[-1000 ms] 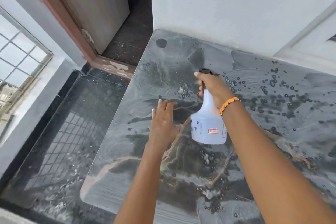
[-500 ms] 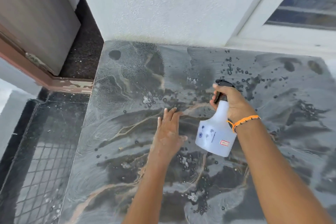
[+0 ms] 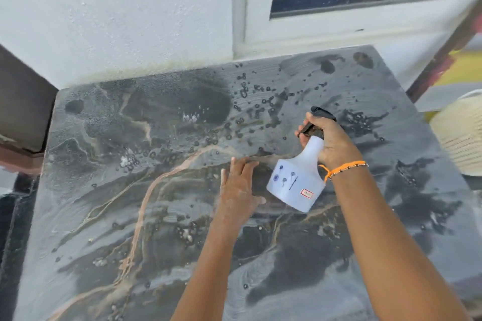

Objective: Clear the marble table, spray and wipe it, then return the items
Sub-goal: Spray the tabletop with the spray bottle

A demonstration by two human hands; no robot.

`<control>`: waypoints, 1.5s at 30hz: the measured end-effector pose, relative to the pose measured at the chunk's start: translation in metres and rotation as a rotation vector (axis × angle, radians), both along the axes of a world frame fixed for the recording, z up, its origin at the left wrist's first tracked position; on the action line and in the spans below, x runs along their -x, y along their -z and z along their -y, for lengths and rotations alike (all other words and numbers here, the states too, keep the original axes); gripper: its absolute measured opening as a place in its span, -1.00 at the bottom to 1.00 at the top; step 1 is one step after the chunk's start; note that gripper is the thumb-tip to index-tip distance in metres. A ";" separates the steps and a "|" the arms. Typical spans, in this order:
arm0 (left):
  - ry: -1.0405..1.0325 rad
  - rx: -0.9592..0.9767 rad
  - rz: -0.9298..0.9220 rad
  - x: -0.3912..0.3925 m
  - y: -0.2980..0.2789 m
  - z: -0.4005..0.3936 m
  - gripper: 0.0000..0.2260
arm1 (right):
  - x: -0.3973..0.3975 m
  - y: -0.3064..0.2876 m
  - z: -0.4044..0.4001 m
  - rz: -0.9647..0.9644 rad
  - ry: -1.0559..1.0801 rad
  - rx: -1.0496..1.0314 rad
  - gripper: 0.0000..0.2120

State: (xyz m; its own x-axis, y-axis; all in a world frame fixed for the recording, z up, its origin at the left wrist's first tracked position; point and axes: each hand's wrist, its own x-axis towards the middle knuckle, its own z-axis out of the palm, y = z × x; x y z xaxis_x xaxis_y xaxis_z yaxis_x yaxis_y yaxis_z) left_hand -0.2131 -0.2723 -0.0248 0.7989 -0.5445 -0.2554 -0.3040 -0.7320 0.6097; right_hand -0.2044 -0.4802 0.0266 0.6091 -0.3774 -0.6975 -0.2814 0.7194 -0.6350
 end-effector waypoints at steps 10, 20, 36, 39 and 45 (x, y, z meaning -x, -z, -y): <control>0.015 -0.184 -0.046 0.044 -0.002 0.108 -0.05 | 0.034 0.008 0.121 0.118 0.073 -0.158 -0.73; -0.052 -0.233 0.009 0.062 0.008 0.124 -0.03 | 0.057 0.025 0.190 0.002 0.272 -0.073 -0.72; -0.447 -0.062 0.023 0.124 -0.001 -0.019 0.00 | 0.098 0.002 -0.006 0.075 -0.292 -0.301 -0.74; -0.579 -0.086 0.032 0.148 -0.001 -0.078 -0.04 | 0.109 0.004 -0.073 0.043 -0.453 -0.303 -0.75; -0.823 -0.128 -0.032 0.202 0.003 -0.174 -0.06 | 0.142 0.015 -0.195 -0.023 -0.731 -0.339 -0.82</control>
